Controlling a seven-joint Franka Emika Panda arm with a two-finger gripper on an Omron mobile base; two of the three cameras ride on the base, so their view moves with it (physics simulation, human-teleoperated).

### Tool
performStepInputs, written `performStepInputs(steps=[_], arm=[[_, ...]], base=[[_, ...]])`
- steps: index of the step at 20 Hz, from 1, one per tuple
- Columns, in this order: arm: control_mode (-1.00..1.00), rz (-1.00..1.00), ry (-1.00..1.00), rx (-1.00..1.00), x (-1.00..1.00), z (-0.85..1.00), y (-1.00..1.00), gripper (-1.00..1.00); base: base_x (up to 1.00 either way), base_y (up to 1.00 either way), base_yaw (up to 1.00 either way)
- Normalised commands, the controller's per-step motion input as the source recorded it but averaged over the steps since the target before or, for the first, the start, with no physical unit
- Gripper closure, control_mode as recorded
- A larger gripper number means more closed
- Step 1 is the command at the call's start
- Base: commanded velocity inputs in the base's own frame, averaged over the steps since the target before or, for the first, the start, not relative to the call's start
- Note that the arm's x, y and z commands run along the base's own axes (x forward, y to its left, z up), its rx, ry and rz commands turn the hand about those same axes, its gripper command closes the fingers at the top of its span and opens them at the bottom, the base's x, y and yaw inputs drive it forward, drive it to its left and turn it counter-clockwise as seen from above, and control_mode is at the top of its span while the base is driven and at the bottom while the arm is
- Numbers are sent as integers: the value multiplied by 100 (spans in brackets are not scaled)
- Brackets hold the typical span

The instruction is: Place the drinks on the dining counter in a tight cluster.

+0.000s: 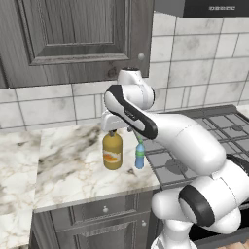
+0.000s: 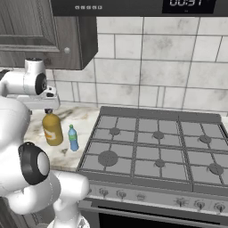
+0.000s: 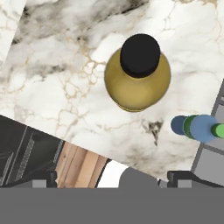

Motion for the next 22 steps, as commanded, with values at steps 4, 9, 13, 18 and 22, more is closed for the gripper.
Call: performStepInputs(steps=[4, 9, 13, 18, 22], arm=[[-100, 0, 0, -1, 26, 0, 0, -100], [-100, 0, -4, -4, 5, 0, 0, -100], [-100, 0, -12, -3, 0, -4, 0, -100], [-100, 0, -7, 0, 16, -17, 0, -100], [-100, 0, 0, 0, 47, 0, 0, -100]], base=[[0, 0, 0], [0, 0, 0], [0, 0, 0], [0, 0, 0], [0, 0, 0]])
